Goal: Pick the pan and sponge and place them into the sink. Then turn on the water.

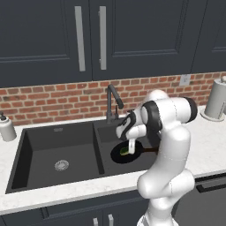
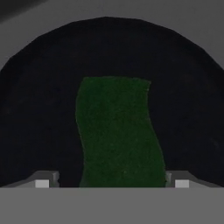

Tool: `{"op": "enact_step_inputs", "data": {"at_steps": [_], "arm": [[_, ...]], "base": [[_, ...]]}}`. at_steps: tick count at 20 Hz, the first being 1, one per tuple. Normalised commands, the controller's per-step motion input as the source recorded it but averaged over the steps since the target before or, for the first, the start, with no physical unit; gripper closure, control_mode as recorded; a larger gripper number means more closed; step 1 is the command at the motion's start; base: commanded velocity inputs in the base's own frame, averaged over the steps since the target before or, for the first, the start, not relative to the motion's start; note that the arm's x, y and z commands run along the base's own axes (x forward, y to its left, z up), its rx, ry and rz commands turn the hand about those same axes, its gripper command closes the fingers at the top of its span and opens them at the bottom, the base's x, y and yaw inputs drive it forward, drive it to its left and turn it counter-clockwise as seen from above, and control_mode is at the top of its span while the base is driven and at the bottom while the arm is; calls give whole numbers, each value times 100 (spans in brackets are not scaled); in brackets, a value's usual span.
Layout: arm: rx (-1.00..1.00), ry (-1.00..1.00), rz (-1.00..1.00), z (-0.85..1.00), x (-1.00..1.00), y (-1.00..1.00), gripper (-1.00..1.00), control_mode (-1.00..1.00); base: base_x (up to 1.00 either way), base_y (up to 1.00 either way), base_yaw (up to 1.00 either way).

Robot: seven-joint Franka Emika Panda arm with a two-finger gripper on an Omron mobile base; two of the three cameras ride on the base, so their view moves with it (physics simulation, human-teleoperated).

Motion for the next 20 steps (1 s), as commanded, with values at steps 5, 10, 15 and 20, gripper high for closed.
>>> {"op": "enact_step_inputs", "data": {"at_steps": [5, 10, 15, 20], "arm": [[0, 0, 0, 48, -2, 0, -100, -100], [0, -1, 0, 48, -18, 0, -100, -100], [0, -7, 0, 28, -30, -4, -100, -100], [0, -13, 0, 23, -26, 0, -100, -100]], "base": [[0, 0, 0], [0, 0, 0], [0, 0, 0], [0, 0, 0]]}}
